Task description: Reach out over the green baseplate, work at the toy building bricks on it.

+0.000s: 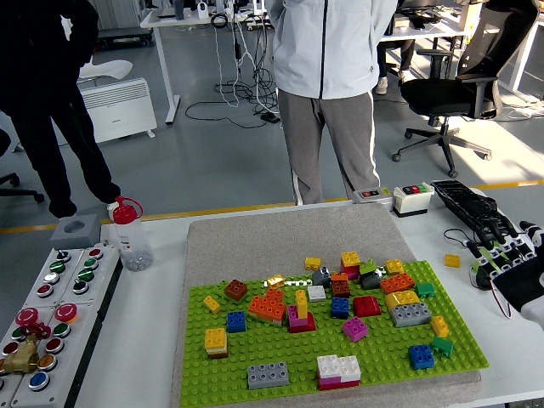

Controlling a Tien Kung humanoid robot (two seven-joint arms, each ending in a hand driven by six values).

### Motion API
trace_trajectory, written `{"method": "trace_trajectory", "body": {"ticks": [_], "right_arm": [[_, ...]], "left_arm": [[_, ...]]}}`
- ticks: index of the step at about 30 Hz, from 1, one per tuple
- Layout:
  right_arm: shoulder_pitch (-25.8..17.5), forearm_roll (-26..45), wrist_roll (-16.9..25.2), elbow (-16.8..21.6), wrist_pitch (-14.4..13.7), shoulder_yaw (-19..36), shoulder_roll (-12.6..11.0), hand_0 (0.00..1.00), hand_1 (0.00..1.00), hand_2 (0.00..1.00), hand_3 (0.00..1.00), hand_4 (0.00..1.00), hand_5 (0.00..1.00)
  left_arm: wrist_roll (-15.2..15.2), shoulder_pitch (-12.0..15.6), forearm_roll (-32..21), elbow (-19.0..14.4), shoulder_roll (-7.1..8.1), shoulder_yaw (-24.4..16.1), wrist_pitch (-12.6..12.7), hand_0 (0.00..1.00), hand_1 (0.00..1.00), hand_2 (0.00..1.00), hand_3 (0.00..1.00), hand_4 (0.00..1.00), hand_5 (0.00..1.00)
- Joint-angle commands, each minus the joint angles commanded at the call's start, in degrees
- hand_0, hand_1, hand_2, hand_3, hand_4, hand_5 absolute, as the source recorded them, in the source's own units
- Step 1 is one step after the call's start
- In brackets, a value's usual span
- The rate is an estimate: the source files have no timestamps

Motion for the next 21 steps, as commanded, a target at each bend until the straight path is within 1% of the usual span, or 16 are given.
{"method": "trace_trajectory", "body": {"ticks": [21], "right_arm": [[-0.17, 0.14, -0.02, 0.04, 0.02, 0.30, -0.11, 0.796, 0.756, 0.762, 0.751, 0.526, 0.419]], "left_arm": [[0.09, -0.08, 0.18, 0.00, -0.08, -0.20, 0.07, 0.729, 0.788, 0.820, 0.675, 0.480, 0.998]]}}
